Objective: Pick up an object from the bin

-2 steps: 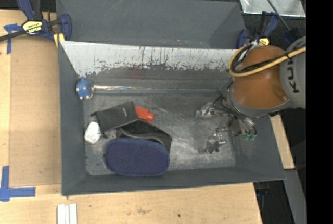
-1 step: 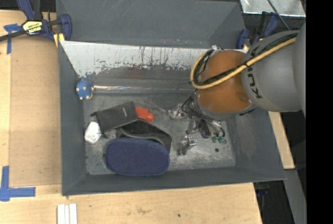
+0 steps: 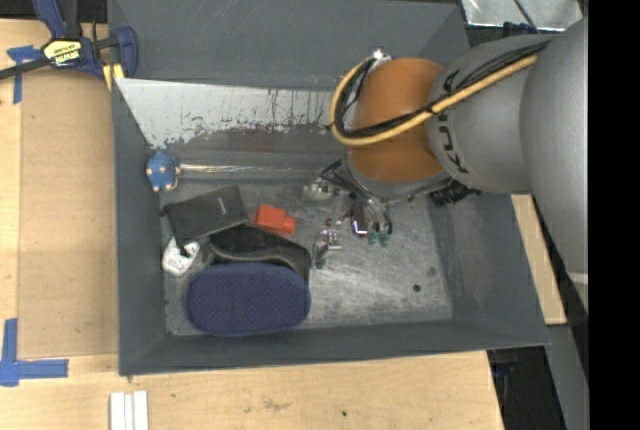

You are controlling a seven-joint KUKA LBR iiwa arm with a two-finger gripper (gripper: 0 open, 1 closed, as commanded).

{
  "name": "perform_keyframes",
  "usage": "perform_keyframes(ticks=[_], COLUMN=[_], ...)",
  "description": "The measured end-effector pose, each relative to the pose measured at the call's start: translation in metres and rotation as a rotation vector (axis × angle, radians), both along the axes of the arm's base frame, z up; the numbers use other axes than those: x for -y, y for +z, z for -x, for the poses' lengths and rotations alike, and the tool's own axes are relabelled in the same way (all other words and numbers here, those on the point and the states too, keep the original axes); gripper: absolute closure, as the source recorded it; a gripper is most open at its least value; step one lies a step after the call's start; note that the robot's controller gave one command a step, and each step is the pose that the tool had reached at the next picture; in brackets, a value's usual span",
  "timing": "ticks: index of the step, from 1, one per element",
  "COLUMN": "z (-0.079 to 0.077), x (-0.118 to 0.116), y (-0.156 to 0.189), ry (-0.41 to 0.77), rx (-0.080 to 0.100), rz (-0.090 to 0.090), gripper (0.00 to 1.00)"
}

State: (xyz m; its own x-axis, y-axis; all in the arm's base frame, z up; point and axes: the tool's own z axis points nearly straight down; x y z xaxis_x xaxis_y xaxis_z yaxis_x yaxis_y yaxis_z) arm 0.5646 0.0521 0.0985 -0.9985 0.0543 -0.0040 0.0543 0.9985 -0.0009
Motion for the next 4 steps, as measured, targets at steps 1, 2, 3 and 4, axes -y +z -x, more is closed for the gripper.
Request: perform_keyframes(ticks=[1, 2, 3, 4], z=[-0.007, -0.011, -0.033, -0.044], x=[-0.061, -0.061, -0.054, -0.091], y=[-0.024, -0.02, -0.022, 0.131], ry=[-0.248, -0.251, -0.38, -0.357], rx=[0.001, 0.02, -0.006, 0.007], rz=[0.01, 0.004, 0.001, -0.007], gripper=[0.0, 1.0, 1.0, 1.0])
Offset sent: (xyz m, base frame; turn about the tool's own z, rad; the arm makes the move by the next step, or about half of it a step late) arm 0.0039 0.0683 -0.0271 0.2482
